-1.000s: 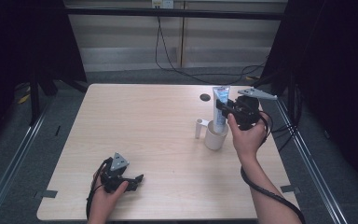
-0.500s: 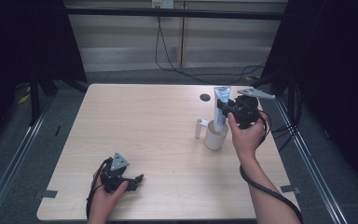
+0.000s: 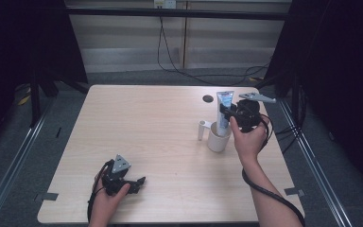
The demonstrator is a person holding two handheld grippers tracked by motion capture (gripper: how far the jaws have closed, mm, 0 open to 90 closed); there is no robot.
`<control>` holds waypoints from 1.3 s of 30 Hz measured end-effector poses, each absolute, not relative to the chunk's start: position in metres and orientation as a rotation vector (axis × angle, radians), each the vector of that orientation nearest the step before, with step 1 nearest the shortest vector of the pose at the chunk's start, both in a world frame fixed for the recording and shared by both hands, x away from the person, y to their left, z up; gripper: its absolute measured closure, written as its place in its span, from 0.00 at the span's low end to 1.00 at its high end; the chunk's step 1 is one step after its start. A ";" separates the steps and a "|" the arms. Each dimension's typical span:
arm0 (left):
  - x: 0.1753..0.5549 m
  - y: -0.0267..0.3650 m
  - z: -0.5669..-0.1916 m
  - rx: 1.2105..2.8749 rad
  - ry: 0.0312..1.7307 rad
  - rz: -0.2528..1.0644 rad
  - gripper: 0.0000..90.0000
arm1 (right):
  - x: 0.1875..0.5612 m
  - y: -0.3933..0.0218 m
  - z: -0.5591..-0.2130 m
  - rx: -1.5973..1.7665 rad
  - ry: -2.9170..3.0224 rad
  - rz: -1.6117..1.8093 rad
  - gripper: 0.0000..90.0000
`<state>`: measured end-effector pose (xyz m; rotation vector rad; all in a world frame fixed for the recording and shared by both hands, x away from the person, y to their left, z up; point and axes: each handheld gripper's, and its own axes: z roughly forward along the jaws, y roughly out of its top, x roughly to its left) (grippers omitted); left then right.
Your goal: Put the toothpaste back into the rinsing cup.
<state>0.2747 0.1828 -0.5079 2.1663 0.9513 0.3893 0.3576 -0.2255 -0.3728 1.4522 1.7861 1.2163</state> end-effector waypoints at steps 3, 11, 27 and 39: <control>0.275 0.183 -0.508 2.171 0.949 0.389 0.18 | 0.357 -0.225 -0.377 1.458 1.794 1.213 0.73; 0.275 0.183 -0.508 2.170 0.949 0.389 0.18 | 0.357 -0.225 -0.382 1.465 1.798 1.206 0.73; 0.275 0.183 -0.508 2.170 0.949 0.389 0.18 | 0.355 -0.225 -0.390 1.467 1.807 1.188 0.72; 0.275 0.183 -0.508 2.171 0.949 0.389 0.18 | 0.354 -0.222 -0.392 1.460 1.809 1.182 0.72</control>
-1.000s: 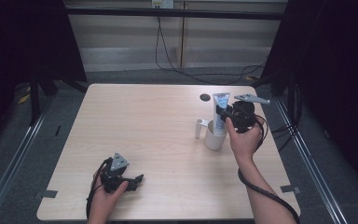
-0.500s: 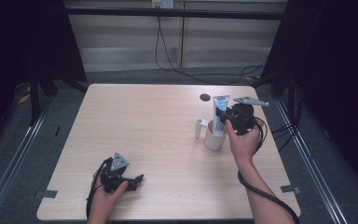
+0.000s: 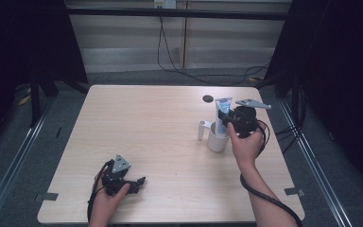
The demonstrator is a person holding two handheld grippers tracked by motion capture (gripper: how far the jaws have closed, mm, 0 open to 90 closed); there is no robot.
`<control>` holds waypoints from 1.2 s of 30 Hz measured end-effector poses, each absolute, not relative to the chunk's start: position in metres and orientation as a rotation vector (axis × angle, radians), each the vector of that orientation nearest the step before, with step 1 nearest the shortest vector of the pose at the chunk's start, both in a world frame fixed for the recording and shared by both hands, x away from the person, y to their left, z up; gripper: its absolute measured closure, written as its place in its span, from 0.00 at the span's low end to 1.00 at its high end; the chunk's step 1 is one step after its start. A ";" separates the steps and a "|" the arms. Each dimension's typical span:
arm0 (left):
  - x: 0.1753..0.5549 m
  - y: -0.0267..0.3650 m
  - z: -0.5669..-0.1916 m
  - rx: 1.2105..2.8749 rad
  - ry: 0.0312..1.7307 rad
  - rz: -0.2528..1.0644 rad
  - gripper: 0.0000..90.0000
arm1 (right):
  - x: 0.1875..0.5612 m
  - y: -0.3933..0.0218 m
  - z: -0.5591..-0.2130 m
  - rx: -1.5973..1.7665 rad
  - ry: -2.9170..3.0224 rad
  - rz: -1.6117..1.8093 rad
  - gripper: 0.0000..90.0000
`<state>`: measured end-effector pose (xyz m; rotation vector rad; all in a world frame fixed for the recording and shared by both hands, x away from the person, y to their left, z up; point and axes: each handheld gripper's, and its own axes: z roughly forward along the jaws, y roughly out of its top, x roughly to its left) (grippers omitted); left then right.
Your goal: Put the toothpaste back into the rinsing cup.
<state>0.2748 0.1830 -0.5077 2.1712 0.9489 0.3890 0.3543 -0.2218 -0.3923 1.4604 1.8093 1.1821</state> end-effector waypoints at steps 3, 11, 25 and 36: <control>0.275 0.183 -0.508 2.170 0.949 0.389 0.18 | 0.354 -0.221 -0.393 1.461 1.810 1.182 0.72; 0.275 0.183 -0.508 2.168 0.951 0.387 0.18 | 0.352 -0.222 -0.399 1.460 1.810 1.174 0.72; 0.275 0.183 -0.508 2.171 0.948 0.389 0.18 | 0.351 -0.218 -0.407 1.455 1.842 1.155 0.71; 0.275 0.183 -0.508 2.170 0.948 0.389 0.18 | 0.348 -0.218 -0.415 1.461 1.855 1.142 0.71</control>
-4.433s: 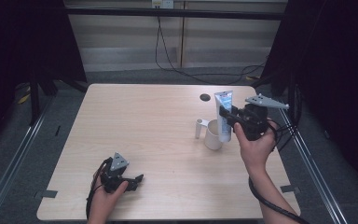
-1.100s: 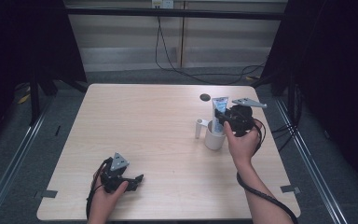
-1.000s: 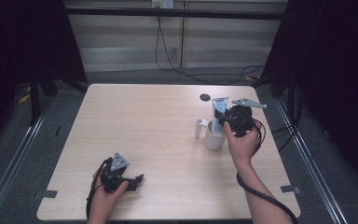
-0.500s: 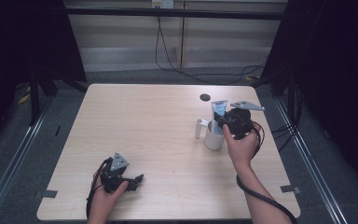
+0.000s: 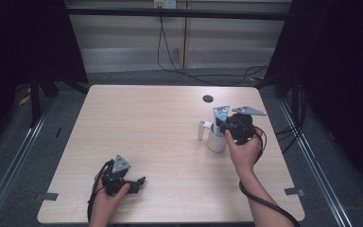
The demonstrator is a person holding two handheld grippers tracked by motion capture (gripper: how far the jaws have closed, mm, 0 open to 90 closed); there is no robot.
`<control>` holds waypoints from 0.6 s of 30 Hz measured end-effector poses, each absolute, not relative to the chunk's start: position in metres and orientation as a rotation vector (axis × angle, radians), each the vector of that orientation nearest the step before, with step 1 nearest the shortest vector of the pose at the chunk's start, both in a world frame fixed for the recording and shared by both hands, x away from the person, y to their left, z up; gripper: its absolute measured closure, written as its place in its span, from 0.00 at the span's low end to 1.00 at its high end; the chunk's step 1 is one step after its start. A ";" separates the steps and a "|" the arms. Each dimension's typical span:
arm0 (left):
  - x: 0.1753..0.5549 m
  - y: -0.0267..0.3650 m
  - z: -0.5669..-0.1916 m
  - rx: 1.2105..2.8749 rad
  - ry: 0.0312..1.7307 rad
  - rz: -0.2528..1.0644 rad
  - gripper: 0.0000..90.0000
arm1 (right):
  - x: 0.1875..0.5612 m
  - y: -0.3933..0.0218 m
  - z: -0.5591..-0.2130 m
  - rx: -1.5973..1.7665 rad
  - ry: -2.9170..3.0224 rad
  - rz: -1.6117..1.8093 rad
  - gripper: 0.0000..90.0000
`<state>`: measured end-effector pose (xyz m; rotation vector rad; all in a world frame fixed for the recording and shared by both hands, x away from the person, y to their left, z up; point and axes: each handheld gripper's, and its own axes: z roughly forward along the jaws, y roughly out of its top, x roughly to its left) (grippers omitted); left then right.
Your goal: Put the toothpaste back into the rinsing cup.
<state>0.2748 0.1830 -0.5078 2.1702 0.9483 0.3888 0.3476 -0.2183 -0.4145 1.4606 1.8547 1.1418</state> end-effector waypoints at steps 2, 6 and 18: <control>0.275 0.183 -0.508 2.170 0.948 0.389 0.18 | 0.348 -0.219 -0.416 1.457 1.859 1.142 0.71; 0.275 0.183 -0.508 2.170 0.948 0.389 0.18 | 0.347 -0.219 -0.418 1.458 1.859 1.136 0.71; 0.275 0.183 -0.508 2.170 0.948 0.389 0.18 | 0.345 -0.219 -0.422 1.468 1.866 1.134 0.69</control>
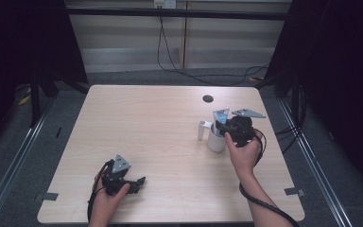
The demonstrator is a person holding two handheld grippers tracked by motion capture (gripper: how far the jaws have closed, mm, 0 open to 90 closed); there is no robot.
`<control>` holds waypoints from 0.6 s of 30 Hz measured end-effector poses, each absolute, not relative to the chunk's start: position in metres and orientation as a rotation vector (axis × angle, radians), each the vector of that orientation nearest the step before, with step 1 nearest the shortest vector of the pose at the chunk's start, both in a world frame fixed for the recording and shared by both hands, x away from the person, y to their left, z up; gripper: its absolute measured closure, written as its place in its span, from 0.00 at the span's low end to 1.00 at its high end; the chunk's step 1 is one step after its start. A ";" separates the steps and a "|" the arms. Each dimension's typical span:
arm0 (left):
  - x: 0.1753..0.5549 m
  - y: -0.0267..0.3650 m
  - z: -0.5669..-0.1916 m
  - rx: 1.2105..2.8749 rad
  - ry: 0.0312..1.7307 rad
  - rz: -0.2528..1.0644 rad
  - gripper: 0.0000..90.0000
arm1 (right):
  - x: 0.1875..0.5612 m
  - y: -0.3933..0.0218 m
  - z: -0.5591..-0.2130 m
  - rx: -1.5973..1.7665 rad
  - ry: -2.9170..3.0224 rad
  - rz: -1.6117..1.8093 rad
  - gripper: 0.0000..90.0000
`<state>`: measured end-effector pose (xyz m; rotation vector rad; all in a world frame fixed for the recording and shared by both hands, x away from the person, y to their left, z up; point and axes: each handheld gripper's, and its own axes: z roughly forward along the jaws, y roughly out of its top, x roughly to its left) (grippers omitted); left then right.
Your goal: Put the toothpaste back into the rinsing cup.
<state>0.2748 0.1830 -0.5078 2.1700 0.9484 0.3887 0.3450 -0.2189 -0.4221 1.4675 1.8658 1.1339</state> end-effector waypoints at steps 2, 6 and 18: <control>0.275 0.183 -0.508 2.171 0.948 0.389 0.18 | 0.345 -0.219 -0.423 1.466 1.872 1.131 0.69; 0.275 0.183 -0.508 2.168 0.951 0.387 0.18 | 0.344 -0.220 -0.425 1.469 1.872 1.132 0.68; 0.275 0.183 -0.508 2.170 0.949 0.388 0.18 | 0.341 -0.223 -0.428 1.472 1.893 1.113 0.66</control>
